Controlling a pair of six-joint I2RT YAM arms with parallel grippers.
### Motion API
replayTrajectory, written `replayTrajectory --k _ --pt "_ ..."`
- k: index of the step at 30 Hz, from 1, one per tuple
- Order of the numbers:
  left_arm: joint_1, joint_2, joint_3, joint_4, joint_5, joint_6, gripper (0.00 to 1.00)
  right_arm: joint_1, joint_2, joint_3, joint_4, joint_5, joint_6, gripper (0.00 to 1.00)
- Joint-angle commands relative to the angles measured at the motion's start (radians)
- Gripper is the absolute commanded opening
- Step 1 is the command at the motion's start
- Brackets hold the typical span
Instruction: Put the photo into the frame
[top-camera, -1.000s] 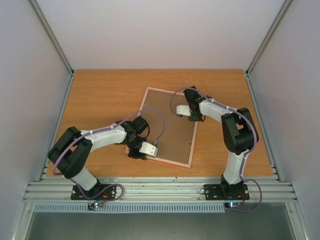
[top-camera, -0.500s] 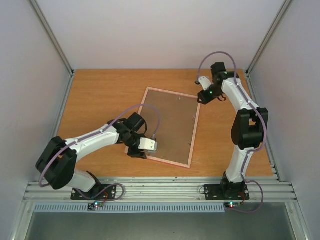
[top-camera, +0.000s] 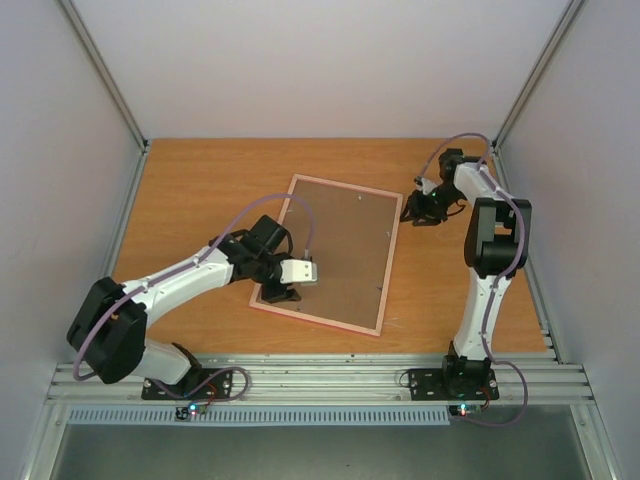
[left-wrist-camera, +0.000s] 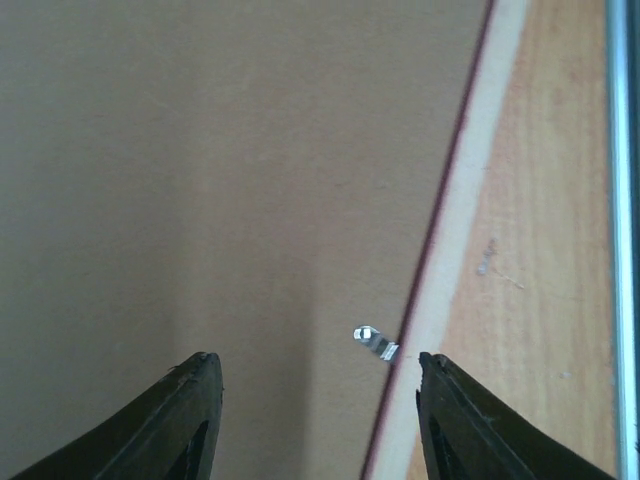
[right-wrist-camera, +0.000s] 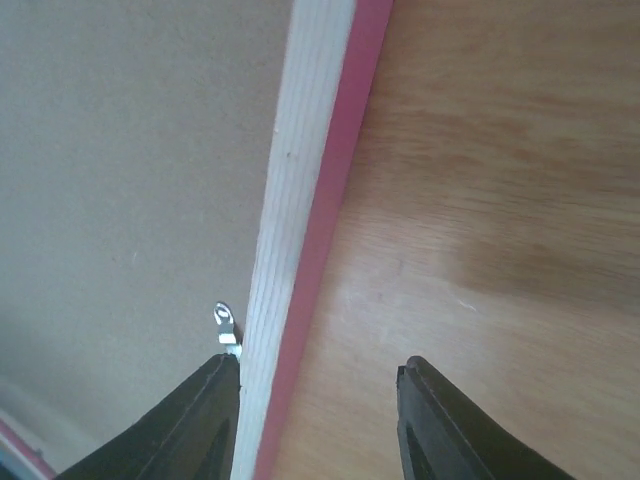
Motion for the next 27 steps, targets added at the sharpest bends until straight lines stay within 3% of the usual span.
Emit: replayTrajectory --k 1,9,15,20,27 --pt "0.055 0.015 0.046 0.074 0.006 -0.065 0.55 0.009 0.091 0.003 0.014 -0.132 0.120 0.42" --pt "0.140 0.014 0.052 0.065 0.014 0.015 0.51 0.030 0.132 -0.011 0.083 -0.225 0.185 0.27" --pt "0.155 0.054 0.080 0.059 0.028 0.094 0.47 0.115 0.132 -0.073 0.159 -0.282 0.240 0.17" --pt "0.154 0.147 0.168 0.080 0.051 0.112 0.40 0.194 0.125 -0.102 0.214 -0.304 0.280 0.08" --pt "0.147 0.348 0.302 0.171 0.044 0.120 0.35 0.276 0.094 -0.158 0.294 -0.339 0.378 0.04"
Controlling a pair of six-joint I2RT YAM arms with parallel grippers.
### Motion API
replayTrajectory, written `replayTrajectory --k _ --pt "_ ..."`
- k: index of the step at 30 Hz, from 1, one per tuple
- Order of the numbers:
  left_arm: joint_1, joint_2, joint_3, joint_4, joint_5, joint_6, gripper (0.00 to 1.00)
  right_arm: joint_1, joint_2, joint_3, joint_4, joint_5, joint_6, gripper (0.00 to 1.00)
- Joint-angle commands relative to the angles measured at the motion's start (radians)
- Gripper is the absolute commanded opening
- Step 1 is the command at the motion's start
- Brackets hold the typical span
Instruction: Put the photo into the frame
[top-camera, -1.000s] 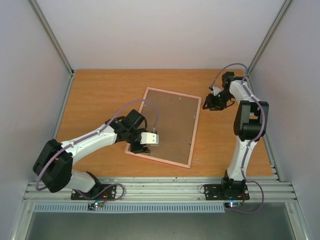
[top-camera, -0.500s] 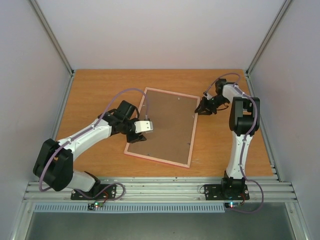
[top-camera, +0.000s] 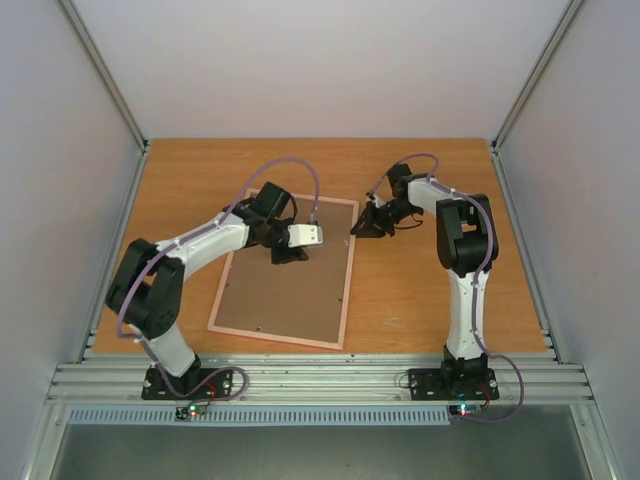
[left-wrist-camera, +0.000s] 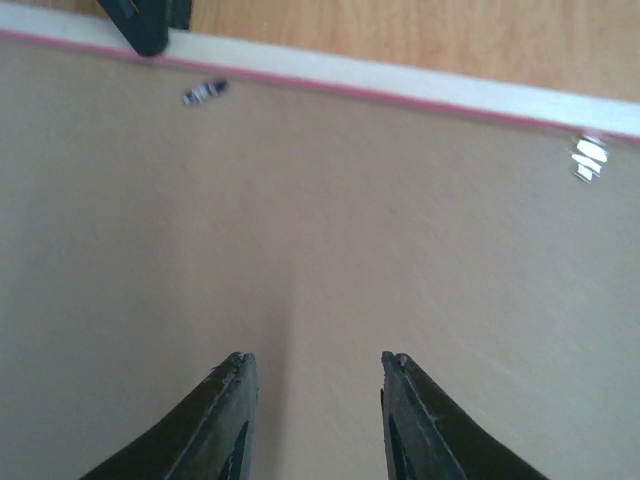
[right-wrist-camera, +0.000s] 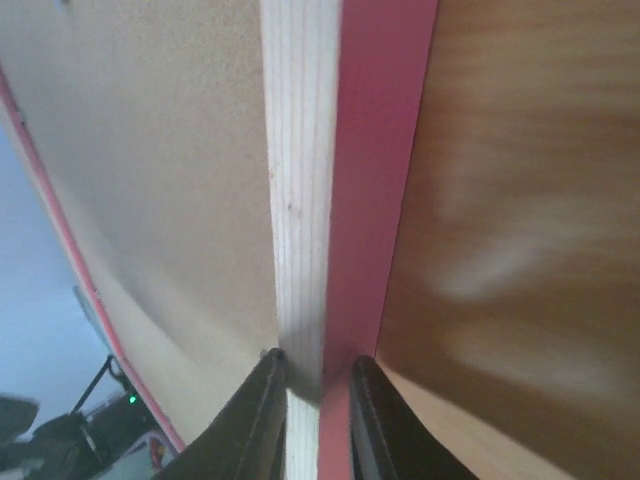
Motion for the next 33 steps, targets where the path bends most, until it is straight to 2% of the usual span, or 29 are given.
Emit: replayTrajectory --k 1,6,11,17,27,33 --pt "-0.008 0.130 0.099 0.094 0.015 0.028 0.35 0.044 -0.012 -0.060 0.056 -0.020 0.086 0.03" --pt "-0.034 0.265 0.218 0.135 -0.020 0.032 0.30 0.047 0.001 -0.075 0.061 -0.010 0.094 0.01" --pt "-0.068 0.342 0.262 0.196 -0.041 0.046 0.26 0.048 0.014 -0.072 0.060 -0.006 0.097 0.01" --pt "-0.080 0.419 0.316 0.197 -0.048 0.083 0.23 0.046 0.022 -0.063 0.056 -0.009 0.086 0.01" --pt "-0.093 0.473 0.323 0.158 -0.051 0.155 0.18 0.043 0.032 -0.015 0.075 -0.042 0.097 0.16" --pt "-0.093 0.494 0.325 0.148 -0.056 0.168 0.16 0.043 0.061 -0.010 0.081 -0.047 0.116 0.17"
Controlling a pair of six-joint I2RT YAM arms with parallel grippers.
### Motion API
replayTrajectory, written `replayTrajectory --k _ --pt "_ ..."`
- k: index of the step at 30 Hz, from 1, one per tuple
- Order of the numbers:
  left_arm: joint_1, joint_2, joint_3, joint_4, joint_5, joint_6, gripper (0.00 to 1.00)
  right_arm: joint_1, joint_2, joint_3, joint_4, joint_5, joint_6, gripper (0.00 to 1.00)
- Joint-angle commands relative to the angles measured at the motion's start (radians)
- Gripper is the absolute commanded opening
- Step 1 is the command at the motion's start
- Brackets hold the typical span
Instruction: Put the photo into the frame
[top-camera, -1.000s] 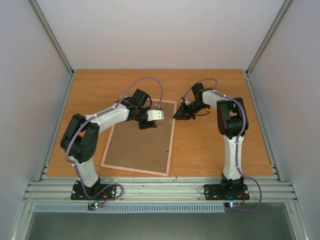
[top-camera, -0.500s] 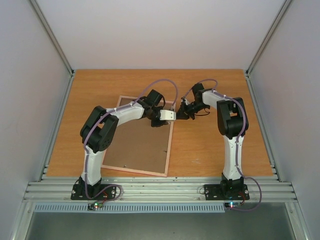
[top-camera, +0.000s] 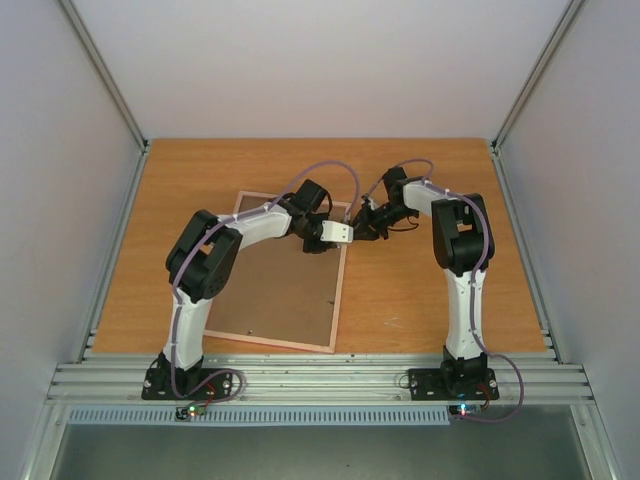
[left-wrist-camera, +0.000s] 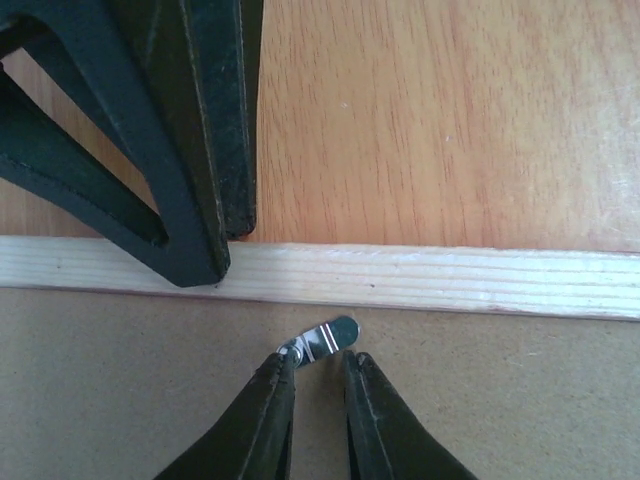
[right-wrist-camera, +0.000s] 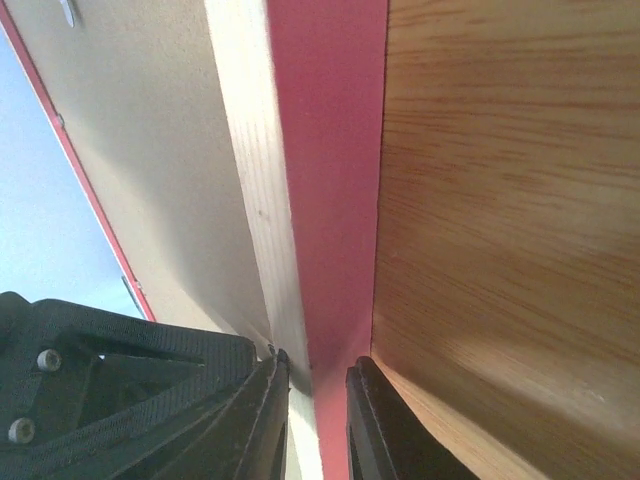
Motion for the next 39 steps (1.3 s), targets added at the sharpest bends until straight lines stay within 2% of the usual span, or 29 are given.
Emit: replayTrajectory --k 1,12,18,24,29,33,39 --pt "-0.006 0.060 0.014 -0.008 -0.012 0.033 0.16 0.005 0.053 0.014 0.031 0.044 0.028 0.16" --pt "-0.020 0.085 0.001 0.022 -0.057 0.005 0.10 0.011 0.075 -0.058 0.086 0.047 0.085 0.04" --pt "-0.033 0.094 -0.010 0.079 -0.118 -0.024 0.07 0.014 0.069 -0.101 0.098 0.063 0.086 0.02" --pt "-0.036 0.077 -0.033 0.137 -0.163 -0.118 0.01 0.020 0.062 -0.133 0.107 0.074 0.087 0.01" --pt "-0.025 0.020 -0.049 0.127 -0.093 -0.190 0.04 0.019 0.051 -0.119 0.094 0.077 0.069 0.01" --pt "0.017 -0.055 -0.023 0.082 -0.019 -0.262 0.10 0.014 0.017 -0.097 0.088 0.067 0.048 0.07" --pt "0.122 -0.107 0.065 -0.004 -0.046 -0.427 0.21 -0.006 -0.068 -0.037 0.110 0.089 -0.005 0.23"
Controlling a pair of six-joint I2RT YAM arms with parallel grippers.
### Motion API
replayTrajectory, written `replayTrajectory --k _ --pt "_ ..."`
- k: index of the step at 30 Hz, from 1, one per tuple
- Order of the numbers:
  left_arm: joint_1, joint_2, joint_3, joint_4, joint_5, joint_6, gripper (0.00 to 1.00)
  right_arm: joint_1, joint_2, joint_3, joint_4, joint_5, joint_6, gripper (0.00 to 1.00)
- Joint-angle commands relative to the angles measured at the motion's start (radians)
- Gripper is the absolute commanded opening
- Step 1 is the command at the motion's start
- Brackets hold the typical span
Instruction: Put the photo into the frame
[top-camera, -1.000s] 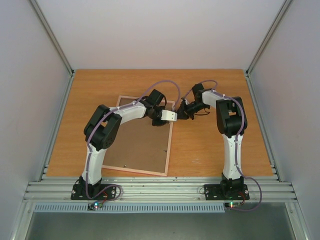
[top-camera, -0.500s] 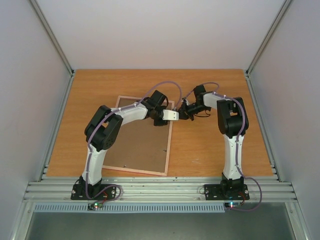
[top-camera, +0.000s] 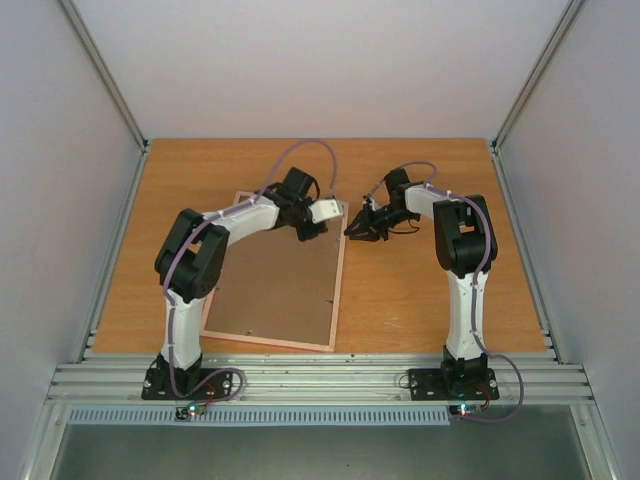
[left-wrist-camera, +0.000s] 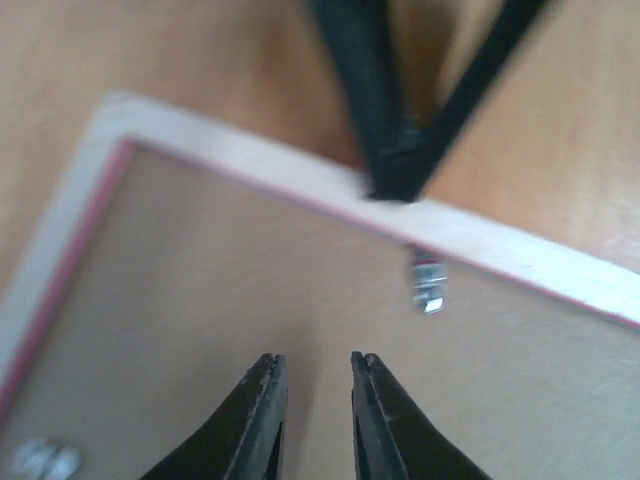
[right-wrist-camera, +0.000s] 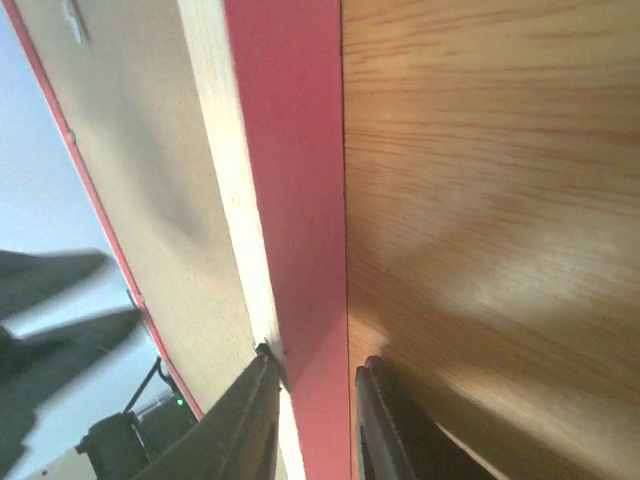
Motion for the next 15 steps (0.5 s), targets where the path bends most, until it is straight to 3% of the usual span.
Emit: replayTrajectory --k 1,9,15 --pt "0.085 -0.068 0.087 -0.061 -0.023 -0.172 0.22 0.004 -0.051 0.061 -0.018 0.145 -0.085 0.27" --pt "0.240 -0.109 0.106 -0.186 -0.051 -0.339 0.31 0.034 0.070 0.423 -0.207 0.290 -0.467 0.54" --pt "0.310 -0.171 0.046 -0.211 -0.059 -0.392 0.38 0.096 0.261 0.772 -0.426 0.339 -0.709 0.62"
